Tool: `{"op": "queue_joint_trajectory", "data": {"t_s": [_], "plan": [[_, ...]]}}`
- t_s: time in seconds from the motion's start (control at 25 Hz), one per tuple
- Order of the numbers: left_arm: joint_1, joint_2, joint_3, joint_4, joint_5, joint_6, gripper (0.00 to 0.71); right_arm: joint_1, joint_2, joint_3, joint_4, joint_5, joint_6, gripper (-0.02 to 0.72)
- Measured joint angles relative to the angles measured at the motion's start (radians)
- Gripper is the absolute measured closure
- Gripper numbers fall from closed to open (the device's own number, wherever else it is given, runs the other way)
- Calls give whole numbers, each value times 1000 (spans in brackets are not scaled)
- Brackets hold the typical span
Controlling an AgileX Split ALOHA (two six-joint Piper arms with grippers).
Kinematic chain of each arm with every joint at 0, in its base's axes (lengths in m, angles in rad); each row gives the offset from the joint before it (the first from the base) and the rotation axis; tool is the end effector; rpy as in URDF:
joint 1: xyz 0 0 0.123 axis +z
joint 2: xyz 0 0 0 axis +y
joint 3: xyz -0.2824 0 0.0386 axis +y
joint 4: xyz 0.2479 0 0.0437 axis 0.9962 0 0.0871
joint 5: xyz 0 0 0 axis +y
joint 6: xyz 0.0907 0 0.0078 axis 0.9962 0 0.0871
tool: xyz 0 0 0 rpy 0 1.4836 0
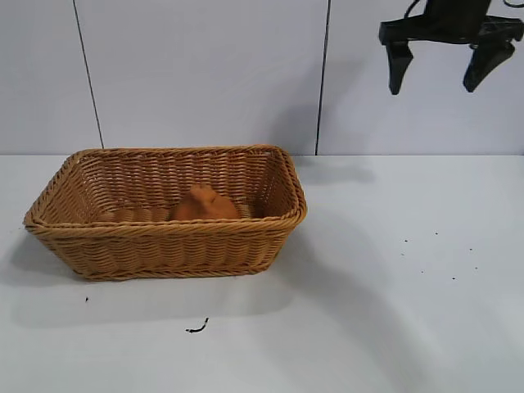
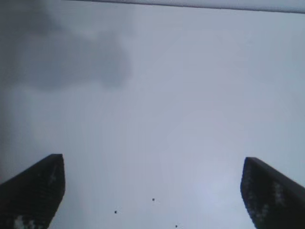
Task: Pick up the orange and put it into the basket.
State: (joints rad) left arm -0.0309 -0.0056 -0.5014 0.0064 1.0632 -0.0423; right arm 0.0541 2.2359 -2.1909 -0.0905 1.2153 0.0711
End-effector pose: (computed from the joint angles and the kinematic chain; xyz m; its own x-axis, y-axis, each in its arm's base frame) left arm -0.0060 0.0007 0.2773 -0.4524 -0.0252 -0.8914 0.0082 0.9994 -0.0324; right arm 0.4891 0.0188 0.2703 -0.9202 -0.0104 -0.3913 0.0154 0.9979 -0.0627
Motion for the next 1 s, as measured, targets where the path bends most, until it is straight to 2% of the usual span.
{"op": "queue_joint_trajectory", "data": {"t_s": [0.2,0.36,0.76,1.0], "plan": [[0,0,0,0,0,0,44,-55,0,16,12,1,-6,10],[0,0,0,0,0,0,44,-76,-40,114,16,0,-15,10],[0,0,0,0,0,0,44,-76,-353,628,91,-1,-63,10],[0,0,0,0,0,0,44,-76,-629,946,107,0,-85,10]]}}
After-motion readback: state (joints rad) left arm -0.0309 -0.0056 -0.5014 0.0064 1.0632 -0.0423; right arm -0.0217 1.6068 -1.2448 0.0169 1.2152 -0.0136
